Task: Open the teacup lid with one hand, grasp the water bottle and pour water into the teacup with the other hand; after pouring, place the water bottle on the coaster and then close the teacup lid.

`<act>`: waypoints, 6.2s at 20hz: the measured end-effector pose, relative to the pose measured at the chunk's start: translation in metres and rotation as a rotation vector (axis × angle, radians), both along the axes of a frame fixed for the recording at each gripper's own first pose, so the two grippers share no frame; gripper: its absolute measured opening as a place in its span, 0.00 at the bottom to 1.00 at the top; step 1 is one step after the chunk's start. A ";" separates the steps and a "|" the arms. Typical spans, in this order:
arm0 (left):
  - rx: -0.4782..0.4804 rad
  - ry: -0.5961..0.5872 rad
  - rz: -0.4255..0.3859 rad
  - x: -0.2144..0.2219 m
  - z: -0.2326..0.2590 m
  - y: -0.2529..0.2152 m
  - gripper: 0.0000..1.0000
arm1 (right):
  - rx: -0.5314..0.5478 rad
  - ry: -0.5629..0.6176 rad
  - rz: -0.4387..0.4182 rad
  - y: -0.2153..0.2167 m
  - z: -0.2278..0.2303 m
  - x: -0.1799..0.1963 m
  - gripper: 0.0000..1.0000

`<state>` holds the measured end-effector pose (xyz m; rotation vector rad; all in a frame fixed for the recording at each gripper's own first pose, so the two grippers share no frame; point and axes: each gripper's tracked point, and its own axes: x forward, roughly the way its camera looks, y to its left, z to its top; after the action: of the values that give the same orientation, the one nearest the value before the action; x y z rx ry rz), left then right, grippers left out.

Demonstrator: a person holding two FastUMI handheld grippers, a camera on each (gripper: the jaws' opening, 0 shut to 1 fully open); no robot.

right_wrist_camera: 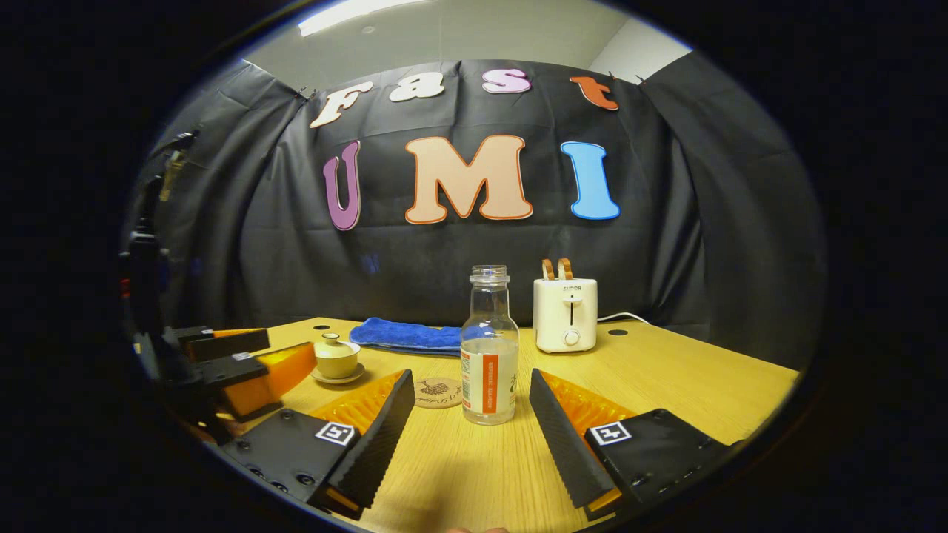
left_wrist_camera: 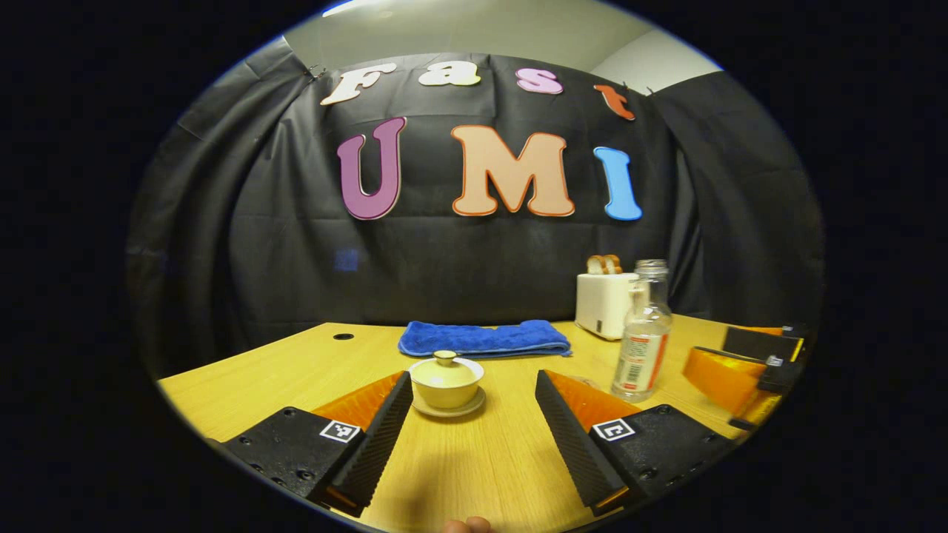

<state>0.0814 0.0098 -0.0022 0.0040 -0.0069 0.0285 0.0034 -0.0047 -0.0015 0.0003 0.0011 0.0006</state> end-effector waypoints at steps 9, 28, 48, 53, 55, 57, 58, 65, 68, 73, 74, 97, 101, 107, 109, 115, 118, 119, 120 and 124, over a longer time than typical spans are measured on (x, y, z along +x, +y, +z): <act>0.013 0.028 0.075 0.092 -0.007 0.022 0.98 | 0.016 0.005 0.008 -0.010 0.000 0.006 0.98; 0.036 0.141 0.155 0.101 -0.024 0.035 0.28 | 0.028 0.007 0.018 -0.010 0.001 0.004 0.97; 0.000 0.024 0.110 0.062 -0.008 0.037 0.24 | 0.001 -0.001 0.016 -0.007 0.001 0.011 0.96; -0.013 0.018 0.043 0.013 -0.006 0.039 0.24 | -0.001 -0.001 -0.017 -0.011 0.001 0.034 0.96; -0.013 0.014 0.034 -0.008 -0.005 0.044 0.24 | -0.001 -0.001 -0.033 -0.013 0.000 0.045 0.97; -0.011 0.013 0.019 -0.026 -0.005 0.045 0.24 | -0.002 0.003 -0.036 -0.011 -0.002 0.056 0.97; -0.011 0.014 0.016 -0.034 -0.005 0.046 0.24 | -0.002 0.003 -0.041 -0.012 -0.002 0.061 0.97; -0.008 0.010 -0.041 -0.068 -0.004 0.044 0.24 | -0.002 0.002 -0.067 -0.012 -0.003 0.095 0.96; -0.007 0.012 -0.049 -0.069 -0.003 0.044 0.23 | -0.002 -0.001 -0.067 -0.011 -0.002 0.100 0.98; -0.006 0.014 -0.062 -0.069 -0.004 0.042 0.24 | -0.003 0.003 -0.074 -0.012 -0.004 0.101 0.79; -0.006 0.013 -0.067 -0.068 -0.003 0.042 0.24 | -0.004 0.003 -0.082 -0.013 -0.004 0.101 0.78; -0.009 0.015 -0.094 -0.068 -0.006 0.090 0.24 | -0.807 0.002 0.121 0.106 0.008 0.138 0.69; -0.010 0.014 -0.077 -0.069 -0.006 0.106 0.24 | -1.083 -0.015 0.170 0.129 -0.015 0.142 0.68; -0.010 0.015 -0.076 -0.069 -0.007 0.114 0.24 | -1.366 -0.031 0.208 0.141 -0.026 0.149 0.69; -0.011 0.017 -0.070 -0.068 -0.008 0.118 0.24 | -1.446 -0.061 0.212 0.143 -0.023 0.147 0.69; -0.009 0.015 -0.059 -0.069 -0.008 0.122 0.24 | -1.625 -0.084 0.225 0.147 -0.018 0.145 0.68; -0.010 0.014 -0.059 -0.069 -0.008 0.122 0.24 | -1.718 -0.103 0.237 0.150 -0.018 0.143 0.69; -0.010 0.014 -0.059 -0.069 -0.008 0.122 0.24 | -1.751 -0.111 0.243 0.150 -0.017 0.143 0.69; -0.010 0.014 -0.058 -0.069 -0.008 0.121 0.24 | -1.783 -0.120 0.254 0.150 -0.017 0.144 0.69; -0.010 0.014 -0.052 -0.069 -0.008 0.123 0.24 | -1.900 -0.150 0.259 0.150 -0.014 0.148 0.68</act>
<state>0.0128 0.1323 -0.0103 -0.0060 0.0075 -0.0236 0.1514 0.1453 -0.0152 -1.8995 -0.1487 0.2579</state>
